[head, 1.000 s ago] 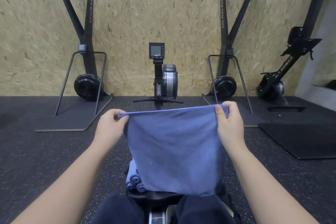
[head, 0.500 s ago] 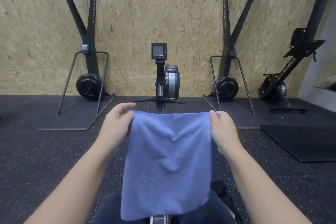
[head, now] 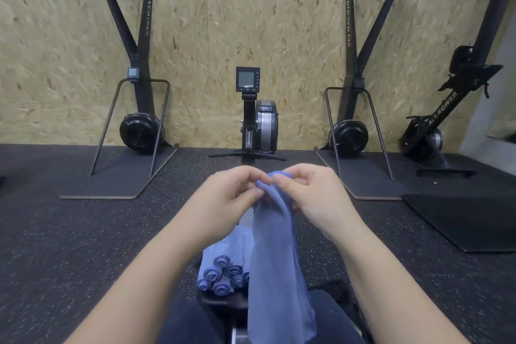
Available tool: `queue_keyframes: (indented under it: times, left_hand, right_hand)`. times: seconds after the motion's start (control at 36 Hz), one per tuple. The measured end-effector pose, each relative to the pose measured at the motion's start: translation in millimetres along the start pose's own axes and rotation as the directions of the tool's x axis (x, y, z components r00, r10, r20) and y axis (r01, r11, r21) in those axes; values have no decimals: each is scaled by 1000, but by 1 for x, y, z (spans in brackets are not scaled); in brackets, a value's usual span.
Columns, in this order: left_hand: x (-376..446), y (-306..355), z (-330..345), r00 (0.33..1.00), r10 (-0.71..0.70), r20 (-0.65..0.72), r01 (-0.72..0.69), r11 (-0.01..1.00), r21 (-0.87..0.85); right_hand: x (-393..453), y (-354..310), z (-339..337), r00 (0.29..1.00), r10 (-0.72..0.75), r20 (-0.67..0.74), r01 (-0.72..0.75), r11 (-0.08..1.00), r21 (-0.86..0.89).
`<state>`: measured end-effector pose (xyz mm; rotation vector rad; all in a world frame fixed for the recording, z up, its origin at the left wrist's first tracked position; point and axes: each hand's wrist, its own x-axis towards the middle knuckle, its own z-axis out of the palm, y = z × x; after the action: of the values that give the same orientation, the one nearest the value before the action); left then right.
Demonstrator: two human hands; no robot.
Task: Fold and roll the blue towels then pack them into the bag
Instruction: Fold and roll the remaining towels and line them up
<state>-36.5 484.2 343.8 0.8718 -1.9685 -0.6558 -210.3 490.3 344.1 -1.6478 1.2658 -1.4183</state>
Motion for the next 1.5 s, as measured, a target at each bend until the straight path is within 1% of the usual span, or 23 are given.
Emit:
queue_keyframes:
  times: [0.14,0.22,0.28,0.33,0.42,0.56,0.67,0.72,0.86,0.94,1.03,1.08,1.17,1.25,1.31,1.42,1.5]
  left_hand:
    - [4,0,1,989,126,-77,-110,975,193]
    - [5,-1,1,977,178,-121,-133,941,311]
    - [4,1,1,964,218,-151,-151,921,360]
    - [2,4,1,961,203,-186,-135,937,322]
    - [2,8,3,970,109,-216,-67,979,192]
    - [5,11,4,971,30,-239,5,990,144]
    - [6,12,4,964,18,-266,9,995,102]
    - [6,12,4,961,18,-275,3,997,77]
    - [6,12,3,961,23,-276,6,995,104]
    - [8,11,2,956,18,-294,24,990,140]
    - [8,11,-1,950,25,-310,24,988,152]
    - [7,12,-1,953,12,-302,32,990,140]
    - [9,9,-2,964,45,-263,5,983,185]
    - [10,5,-3,971,132,-200,-73,958,278]
    - [8,1,-4,975,170,-144,-114,936,333]
    - [3,-16,-8,984,155,-89,-98,885,456]
    - [2,-27,-12,993,107,-49,-69,867,493]
  right_hand:
    - [-3,-3,4,998,21,62,-19,999,-28]
    - [-5,-7,4,998,9,59,-7,999,-38]
    - [-6,-10,2,998,-6,55,8,999,-33]
    - [-8,-13,2,998,-19,61,20,1000,-22]
    - [-10,-16,2,997,-28,76,31,999,-30]
    - [-10,-16,2,995,-17,96,28,993,-114]
    - [-11,-18,0,990,-69,126,94,974,-204]
    - [-11,-20,-1,987,-83,141,113,969,-219]
    - [-14,-24,-2,977,-120,175,167,943,-288]
    - [-15,-23,-2,975,-115,192,163,953,-254]
    - [-14,-19,-2,972,-77,223,102,989,-105]
    - [-13,-18,-2,967,-76,241,84,996,-26]
    - [-11,-13,1,978,-71,198,62,997,52]
    - [-9,-7,4,989,-47,142,41,998,43]
    - [-8,-4,3,993,-55,103,52,998,26]
    - [-4,0,-2,993,-116,14,115,993,13]
    - [0,3,-9,993,-116,-24,117,992,42]
